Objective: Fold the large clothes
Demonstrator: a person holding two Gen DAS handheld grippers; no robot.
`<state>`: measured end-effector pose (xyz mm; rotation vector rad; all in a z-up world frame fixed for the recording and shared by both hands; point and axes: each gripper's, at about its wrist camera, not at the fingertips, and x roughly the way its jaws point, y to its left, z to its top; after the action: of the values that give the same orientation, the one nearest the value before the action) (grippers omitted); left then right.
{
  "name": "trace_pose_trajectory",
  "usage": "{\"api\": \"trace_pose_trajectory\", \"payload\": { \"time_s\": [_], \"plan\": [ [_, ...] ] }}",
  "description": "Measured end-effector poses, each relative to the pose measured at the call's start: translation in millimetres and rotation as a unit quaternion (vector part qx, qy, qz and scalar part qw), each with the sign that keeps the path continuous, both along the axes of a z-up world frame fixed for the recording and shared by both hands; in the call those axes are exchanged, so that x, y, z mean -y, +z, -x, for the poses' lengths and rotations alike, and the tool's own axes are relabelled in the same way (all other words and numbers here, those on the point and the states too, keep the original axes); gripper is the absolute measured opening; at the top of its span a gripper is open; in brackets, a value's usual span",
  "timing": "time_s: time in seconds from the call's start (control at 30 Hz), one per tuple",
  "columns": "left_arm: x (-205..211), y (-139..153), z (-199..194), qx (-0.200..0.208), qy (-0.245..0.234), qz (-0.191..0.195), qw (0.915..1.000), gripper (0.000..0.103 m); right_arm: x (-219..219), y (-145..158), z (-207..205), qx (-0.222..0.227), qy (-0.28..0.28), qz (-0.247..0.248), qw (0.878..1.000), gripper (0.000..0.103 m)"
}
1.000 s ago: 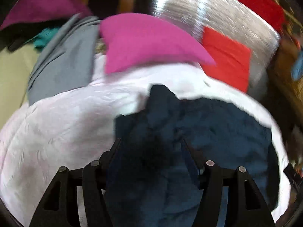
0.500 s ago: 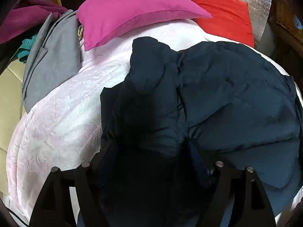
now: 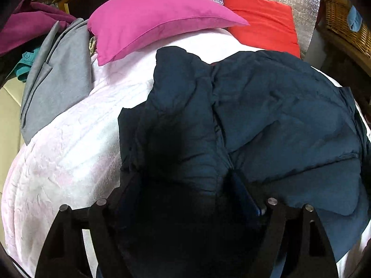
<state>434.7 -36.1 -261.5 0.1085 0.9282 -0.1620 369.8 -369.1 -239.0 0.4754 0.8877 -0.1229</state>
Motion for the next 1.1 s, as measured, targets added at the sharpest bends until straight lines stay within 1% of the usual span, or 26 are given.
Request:
{"api": "trace_pose_trajectory", "payload": {
  "time_s": [0.17,0.33,0.5,0.67,0.87,1.1],
  "plan": [
    [-2.8,-1.0,-3.2,0.002,-0.003,0.006,1.0000,0.082,-0.7,0.3,-10.0,-0.026,0.004,0.005,1.000,0.042],
    [-3.1,-0.5,-0.6,0.003,-0.002,0.013,0.9999,0.082,-2.2,0.4,-26.8,-0.067,0.012,0.010,0.998,0.042],
    [-3.1,-0.5,0.2,0.002,-0.001,0.020,0.9998,0.083,-3.3,0.6,-46.5,-0.112,0.019,0.016,0.993,0.042],
    [-2.5,-2.5,-1.9,-0.003,0.002,0.022,0.9998,0.083,-4.3,-0.7,-64.6,-0.143,0.017,0.021,0.989,0.042],
    [-0.7,-4.5,-5.4,-0.014,0.007,0.023,0.9996,0.084,-9.0,0.5,-82.2,-0.162,0.009,0.026,0.986,0.042],
    [1.2,-8.0,-11.2,-0.023,0.009,0.021,0.9995,0.084,-12.2,1.0,-104.9,-0.167,0.007,0.031,0.985,0.043]
  ]
}}
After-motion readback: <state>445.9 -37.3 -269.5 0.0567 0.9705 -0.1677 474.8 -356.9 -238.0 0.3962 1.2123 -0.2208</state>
